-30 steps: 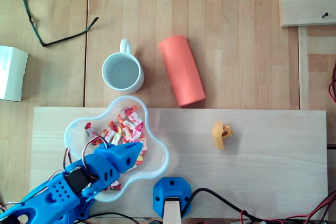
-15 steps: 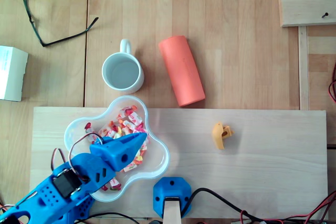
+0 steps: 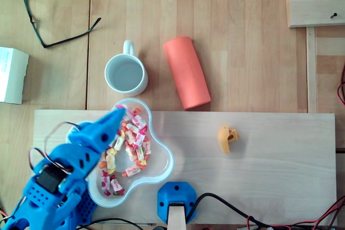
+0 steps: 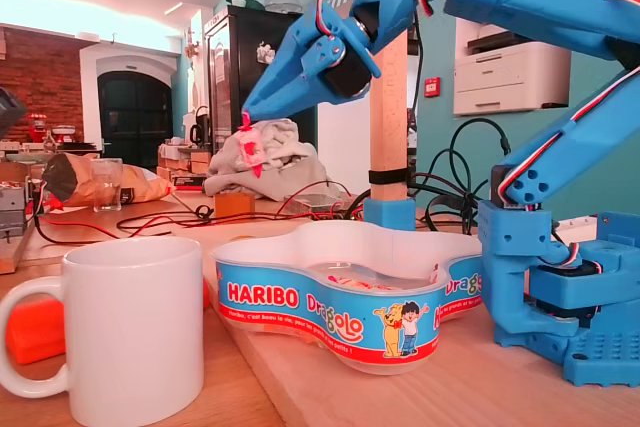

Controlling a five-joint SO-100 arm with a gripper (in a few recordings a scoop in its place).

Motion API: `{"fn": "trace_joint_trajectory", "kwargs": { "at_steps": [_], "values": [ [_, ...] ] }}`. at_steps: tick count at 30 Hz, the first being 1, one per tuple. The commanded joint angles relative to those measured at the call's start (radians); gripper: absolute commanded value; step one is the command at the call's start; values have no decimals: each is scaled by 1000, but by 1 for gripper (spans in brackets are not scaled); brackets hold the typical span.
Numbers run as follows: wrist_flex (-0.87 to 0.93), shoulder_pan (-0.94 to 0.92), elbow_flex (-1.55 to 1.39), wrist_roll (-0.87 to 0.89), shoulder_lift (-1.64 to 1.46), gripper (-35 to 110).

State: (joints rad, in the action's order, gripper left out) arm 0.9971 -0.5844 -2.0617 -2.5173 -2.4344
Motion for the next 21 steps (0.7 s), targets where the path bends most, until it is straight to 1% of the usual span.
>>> {"fn": "trace_joint_trajectory", "kwargs": {
  "at_steps": [1,4,6,16,21],
  "values": [
    [5,55,43,-8,-26,-2],
    [5,103,43,0,-25,-2],
    [-5,129,43,41,-21,-2],
    [-15,262,63,445,-25,-2],
    [-15,284,63,611,-20,-2]
  ]
}}
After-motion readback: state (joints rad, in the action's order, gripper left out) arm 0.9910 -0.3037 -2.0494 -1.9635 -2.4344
